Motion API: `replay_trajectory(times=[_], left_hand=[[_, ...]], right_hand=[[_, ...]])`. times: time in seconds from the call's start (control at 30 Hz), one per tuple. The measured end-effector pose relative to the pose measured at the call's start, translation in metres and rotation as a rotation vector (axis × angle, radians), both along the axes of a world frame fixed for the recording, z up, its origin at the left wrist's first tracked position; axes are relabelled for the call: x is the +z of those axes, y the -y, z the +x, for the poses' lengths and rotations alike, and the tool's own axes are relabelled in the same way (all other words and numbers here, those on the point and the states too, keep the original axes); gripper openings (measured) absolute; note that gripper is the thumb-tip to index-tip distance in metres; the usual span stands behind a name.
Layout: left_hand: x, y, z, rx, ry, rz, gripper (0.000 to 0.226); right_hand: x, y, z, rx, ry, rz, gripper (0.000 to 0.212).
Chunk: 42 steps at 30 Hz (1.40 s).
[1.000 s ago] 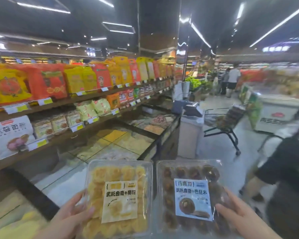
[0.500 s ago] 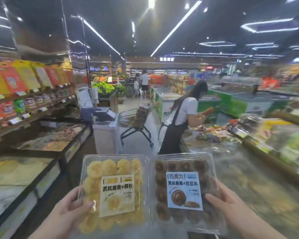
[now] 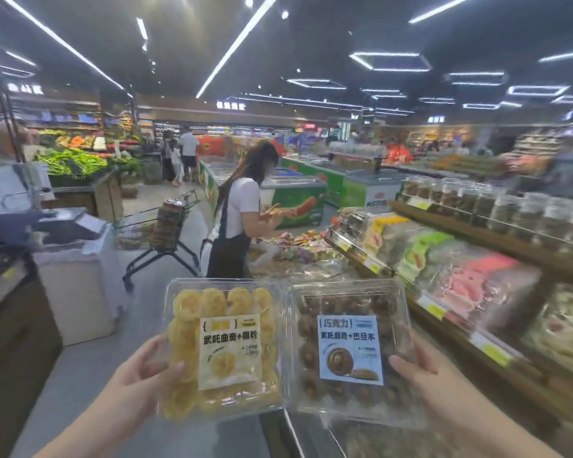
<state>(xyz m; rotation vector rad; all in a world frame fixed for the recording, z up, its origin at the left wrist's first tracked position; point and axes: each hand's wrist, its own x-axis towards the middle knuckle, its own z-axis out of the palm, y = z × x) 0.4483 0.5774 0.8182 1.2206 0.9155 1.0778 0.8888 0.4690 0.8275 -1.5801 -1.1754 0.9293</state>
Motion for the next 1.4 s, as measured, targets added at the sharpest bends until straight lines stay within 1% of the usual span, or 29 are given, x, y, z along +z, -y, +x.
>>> replay_trajectory(times=[0.03,0.07,0.1,0.17,0.2,0.23,0.3,0.33,0.4,0.43,0.47,0.5,0.53,0.57,0.63,0.7,0.77,0.8,0.87,0.9,0.97,1.0,1.03,1.07,1.13,1.17,1.27,1.4], left_hand=[[0.001,-0.008,0.017,-0.032,-0.010,0.019,0.087],[0.003,-0.015,0.035,-0.061,-0.016,0.026,0.087],[0.002,-0.025,0.051,-0.095,-0.006,0.018,0.078],[0.001,-0.043,0.086,-0.154,-0.004,0.003,0.050],[0.001,-0.051,0.104,-0.191,-0.011,0.001,0.047],[-0.001,-0.061,0.121,-0.241,-0.014,0.000,0.051],[-0.004,-0.082,0.157,-0.302,-0.049,-0.006,0.078],[-0.005,-0.094,0.175,-0.328,-0.044,-0.019,0.085],[-0.011,-0.123,0.209,-0.394,-0.057,-0.013,0.095],[-0.008,-0.133,0.229,-0.416,-0.104,-0.004,0.097],[-0.006,-0.143,0.250,-0.447,-0.130,0.001,0.091],[-0.004,-0.152,0.269,-0.454,-0.134,-0.014,0.079],[-0.001,-0.160,0.288,-0.468,-0.134,-0.012,0.064],[0.004,-0.167,0.306,-0.478,-0.123,-0.009,0.056],[0.008,-0.181,0.344,-0.493,-0.132,0.005,0.059],[0.021,-0.183,0.378,-0.566,-0.110,0.024,0.057],[0.026,-0.190,0.409,-0.632,-0.095,0.010,0.073],[0.028,-0.194,0.422,-0.675,-0.093,0.016,0.071],[0.032,-0.193,0.451,-0.776,-0.084,0.023,0.048],[0.036,-0.192,0.463,-0.815,-0.093,0.016,0.052],[0.038,-0.188,0.485,-0.850,-0.118,0.063,0.096],[0.038,-0.185,0.496,-0.889,-0.104,0.068,0.109],[0.041,-0.178,0.503,-0.917,-0.118,0.061,0.109],[0.039,-0.174,0.513,-0.949,-0.125,0.059,0.098],[0.038,-0.161,0.529,-0.962,-0.110,0.051,0.060],[0.035,-0.155,0.536,-0.954,-0.124,0.053,0.050],[0.031,-0.128,0.559,-0.976,-0.137,0.049,0.049],[0.027,-0.093,0.582,-1.007,-0.134,0.041,0.050]], right_hand=[[0.001,0.006,0.010,-0.021,0.003,0.012,0.074],[0.000,0.009,0.022,-0.034,0.024,0.020,0.065],[0.008,0.013,0.025,-0.060,0.044,0.014,0.060],[0.011,0.018,0.045,-0.147,0.059,-0.004,0.055],[0.010,0.020,0.057,-0.180,0.059,0.012,0.054],[0.007,0.022,0.069,-0.225,0.052,0.017,0.058],[0.004,0.026,0.091,-0.304,0.064,0.001,0.079],[0.002,0.029,0.103,-0.324,0.071,0.008,0.088],[-0.003,0.032,0.130,-0.387,0.106,-0.006,0.103],[-0.004,0.033,0.141,-0.418,0.109,-0.018,0.114],[-0.004,0.033,0.153,-0.456,0.118,-0.015,0.120],[0.000,0.033,0.159,-0.491,0.115,-0.003,0.119],[0.002,0.033,0.167,-0.526,0.107,0.015,0.113],[0.006,0.033,0.173,-0.570,0.078,0.029,0.104],[0.007,0.035,0.189,-0.665,0.056,0.031,0.089],[0.007,0.039,0.205,-0.731,0.045,0.025,0.081],[0.009,0.046,0.216,-0.808,0.057,0.014,0.074],[0.010,0.048,0.220,-0.840,0.070,0.008,0.073],[0.015,0.058,0.224,-0.889,0.047,0.024,0.065],[0.015,0.063,0.227,-0.896,0.027,0.056,0.064],[0.011,0.075,0.235,-0.957,0.017,0.090,0.064],[0.013,0.081,0.235,-0.991,0.008,0.104,0.064],[0.010,0.090,0.239,-1.005,-0.022,0.128,0.064],[0.009,0.100,0.241,-1.011,-0.020,0.117,0.064],[0.006,0.116,0.243,-1.032,0.002,0.118,0.056],[0.004,0.126,0.246,-1.044,0.003,0.122,0.052],[0.003,0.157,0.254,-1.084,0.007,0.097,0.054],[0.001,0.195,0.274,-1.084,0.007,0.073,0.058]])
